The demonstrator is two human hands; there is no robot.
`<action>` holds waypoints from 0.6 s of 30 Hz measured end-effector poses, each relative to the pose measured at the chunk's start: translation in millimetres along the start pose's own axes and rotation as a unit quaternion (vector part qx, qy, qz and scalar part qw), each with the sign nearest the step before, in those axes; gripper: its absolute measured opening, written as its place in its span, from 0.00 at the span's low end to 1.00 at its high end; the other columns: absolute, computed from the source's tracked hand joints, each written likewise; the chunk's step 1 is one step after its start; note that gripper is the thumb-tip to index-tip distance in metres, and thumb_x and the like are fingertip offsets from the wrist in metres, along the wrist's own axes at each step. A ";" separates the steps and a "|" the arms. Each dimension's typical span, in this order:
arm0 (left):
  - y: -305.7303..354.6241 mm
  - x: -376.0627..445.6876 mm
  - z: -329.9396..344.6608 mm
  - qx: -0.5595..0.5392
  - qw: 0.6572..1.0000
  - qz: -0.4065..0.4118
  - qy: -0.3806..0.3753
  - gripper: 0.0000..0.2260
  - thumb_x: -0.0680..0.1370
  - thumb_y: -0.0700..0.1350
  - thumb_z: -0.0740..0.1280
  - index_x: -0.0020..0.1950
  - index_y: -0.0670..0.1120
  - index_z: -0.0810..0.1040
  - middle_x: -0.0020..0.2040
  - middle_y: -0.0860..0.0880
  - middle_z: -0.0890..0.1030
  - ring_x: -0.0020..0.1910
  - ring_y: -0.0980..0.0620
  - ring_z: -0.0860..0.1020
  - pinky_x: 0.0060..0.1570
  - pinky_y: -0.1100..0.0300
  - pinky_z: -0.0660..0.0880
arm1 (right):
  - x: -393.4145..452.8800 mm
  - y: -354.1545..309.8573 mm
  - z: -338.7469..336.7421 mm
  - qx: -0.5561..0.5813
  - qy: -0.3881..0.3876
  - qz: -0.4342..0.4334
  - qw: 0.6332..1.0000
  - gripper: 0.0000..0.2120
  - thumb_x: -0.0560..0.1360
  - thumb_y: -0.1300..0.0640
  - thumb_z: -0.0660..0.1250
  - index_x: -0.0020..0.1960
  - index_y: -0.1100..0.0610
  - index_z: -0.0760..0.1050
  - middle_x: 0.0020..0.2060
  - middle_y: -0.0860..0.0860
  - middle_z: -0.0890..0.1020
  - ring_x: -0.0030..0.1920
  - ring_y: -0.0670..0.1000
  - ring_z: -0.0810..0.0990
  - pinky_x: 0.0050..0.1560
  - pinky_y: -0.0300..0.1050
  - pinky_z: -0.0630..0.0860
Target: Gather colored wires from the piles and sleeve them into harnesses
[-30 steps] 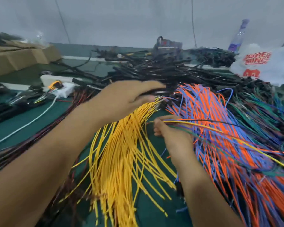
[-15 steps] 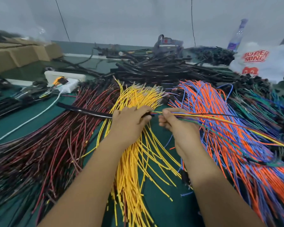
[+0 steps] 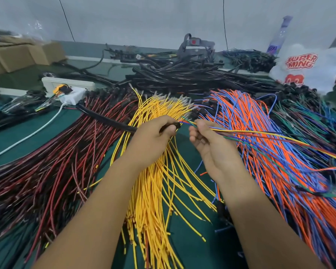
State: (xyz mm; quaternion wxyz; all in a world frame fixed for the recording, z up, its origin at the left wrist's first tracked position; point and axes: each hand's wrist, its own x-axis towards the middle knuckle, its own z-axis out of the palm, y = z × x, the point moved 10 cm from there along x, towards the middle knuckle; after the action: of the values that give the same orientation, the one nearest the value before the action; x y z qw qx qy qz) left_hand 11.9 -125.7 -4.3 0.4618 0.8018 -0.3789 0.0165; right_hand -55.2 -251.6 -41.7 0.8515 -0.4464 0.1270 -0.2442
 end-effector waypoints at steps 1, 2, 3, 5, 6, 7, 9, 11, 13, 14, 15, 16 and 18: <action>-1.3 -0.2 -1.0 -0.025 1.000 -0.009 0.002 0.06 0.81 0.44 0.61 0.52 0.53 0.76 0.43 0.56 0.79 0.39 0.64 0.73 0.36 0.72 0.66 | -0.1 0.6 -0.7 0.006 -0.001 0.005 1.000 0.05 0.78 0.65 0.63 0.45 0.62 0.77 0.31 0.53 0.82 0.33 0.46 0.82 0.35 0.35 0.78; -2.5 -0.6 -2.8 -0.050 0.999 -0.018 0.008 0.06 0.81 0.44 0.61 0.53 0.53 0.77 0.45 0.55 0.79 0.41 0.64 0.74 0.38 0.74 0.67 | 0.0 1.4 -1.2 0.012 -0.003 0.010 1.000 0.05 0.78 0.65 0.63 0.46 0.62 0.77 0.31 0.53 0.82 0.33 0.46 0.82 0.35 0.36 0.78; -3.5 -1.3 -4.5 -0.072 0.997 -0.025 0.012 0.07 0.81 0.44 0.62 0.53 0.54 0.77 0.46 0.55 0.80 0.43 0.63 0.75 0.39 0.75 0.68 | 0.0 1.9 -1.7 0.016 -0.004 0.015 1.000 0.05 0.78 0.65 0.63 0.46 0.62 0.77 0.31 0.53 0.82 0.33 0.46 0.82 0.35 0.36 0.78; -4.2 -2.2 -6.0 -0.101 0.994 -0.033 0.014 0.08 0.80 0.44 0.62 0.52 0.56 0.77 0.46 0.56 0.80 0.45 0.62 0.76 0.42 0.74 0.69 | 0.6 3.1 -1.7 0.021 -0.008 0.023 0.999 0.04 0.79 0.65 0.63 0.47 0.62 0.76 0.31 0.53 0.82 0.32 0.46 0.81 0.34 0.36 0.77; -3.7 -2.5 -6.3 -0.109 0.993 -0.033 0.014 0.08 0.80 0.44 0.63 0.51 0.57 0.77 0.46 0.56 0.80 0.46 0.61 0.76 0.43 0.73 0.70 | 0.8 3.8 -1.0 0.022 -0.011 0.026 0.999 0.04 0.79 0.65 0.62 0.47 0.62 0.76 0.31 0.53 0.82 0.32 0.46 0.81 0.34 0.36 0.77; -3.3 -2.9 -6.6 -0.114 0.993 -0.034 0.014 0.09 0.80 0.44 0.63 0.50 0.59 0.77 0.46 0.56 0.80 0.47 0.61 0.77 0.44 0.72 0.70 | 1.0 4.6 -0.2 0.022 -0.014 0.030 0.999 0.04 0.79 0.65 0.62 0.47 0.62 0.76 0.31 0.53 0.82 0.32 0.46 0.81 0.34 0.36 0.77; -2.6 -2.8 -7.1 -0.118 0.992 -0.032 0.015 0.10 0.80 0.43 0.63 0.49 0.60 0.77 0.46 0.57 0.80 0.48 0.60 0.77 0.46 0.69 0.70 | 1.1 6.7 1.0 0.018 -0.017 0.038 0.999 0.05 0.79 0.65 0.62 0.47 0.63 0.76 0.31 0.53 0.82 0.32 0.46 0.81 0.34 0.36 0.77; -0.5 -2.5 -7.8 -0.120 0.992 -0.026 0.021 0.10 0.80 0.43 0.63 0.49 0.59 0.77 0.44 0.59 0.80 0.47 0.62 0.77 0.46 0.71 0.70 | 0.7 7.6 0.8 0.011 -0.015 0.044 0.999 0.05 0.79 0.65 0.62 0.46 0.63 0.76 0.31 0.54 0.82 0.32 0.46 0.81 0.34 0.36 0.78; 1.0 -3.2 -9.7 -0.122 0.992 -0.022 0.031 0.09 0.80 0.43 0.63 0.48 0.57 0.78 0.41 0.62 0.78 0.43 0.64 0.76 0.42 0.73 0.69 | 0.1 6.8 0.5 0.007 -0.010 0.044 0.999 0.05 0.79 0.66 0.63 0.46 0.63 0.76 0.30 0.53 0.82 0.31 0.46 0.81 0.34 0.36 0.77; 1.4 -4.0 -11.9 -0.125 0.991 -0.020 0.042 0.07 0.79 0.44 0.63 0.48 0.56 0.78 0.40 0.62 0.78 0.42 0.64 0.75 0.41 0.73 0.70 | -0.3 6.1 0.8 0.004 -0.009 0.040 0.999 0.05 0.79 0.66 0.63 0.46 0.63 0.76 0.30 0.53 0.82 0.32 0.46 0.81 0.34 0.36 0.77; 1.2 -5.1 -14.6 -0.125 0.990 -0.018 0.054 0.04 0.79 0.47 0.65 0.48 0.55 0.79 0.41 0.61 0.79 0.42 0.63 0.76 0.42 0.71 0.71 | -1.0 4.5 0.7 -0.007 -0.009 0.032 0.999 0.05 0.79 0.66 0.63 0.46 0.63 0.77 0.30 0.53 0.82 0.32 0.46 0.81 0.34 0.36 0.77; 0.6 -6.0 -17.0 -0.124 0.990 -0.018 0.064 0.03 0.78 0.51 0.67 0.49 0.55 0.79 0.42 0.60 0.79 0.44 0.62 0.76 0.45 0.68 0.72 | -1.6 2.6 0.7 -0.028 -0.008 0.020 0.999 0.05 0.78 0.65 0.64 0.46 0.63 0.77 0.31 0.53 0.81 0.32 0.46 0.81 0.34 0.36 0.77; -0.8 -6.9 -19.4 -0.116 0.991 -0.024 0.068 0.08 0.75 0.57 0.68 0.51 0.58 0.80 0.46 0.59 0.80 0.50 0.61 0.77 0.51 0.63 0.73 | -3.8 -2.6 1.6 -0.091 -0.013 -0.009 0.996 0.04 0.78 0.65 0.65 0.46 0.62 0.78 0.32 0.53 0.81 0.33 0.46 0.81 0.36 0.37 0.78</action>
State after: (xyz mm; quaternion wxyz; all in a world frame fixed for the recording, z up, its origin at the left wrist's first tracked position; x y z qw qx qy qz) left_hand 13.7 -106.8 3.6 0.5769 0.7486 -0.3264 0.0159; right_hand -58.5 -249.7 -38.7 0.8069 -0.5259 0.1334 -0.2335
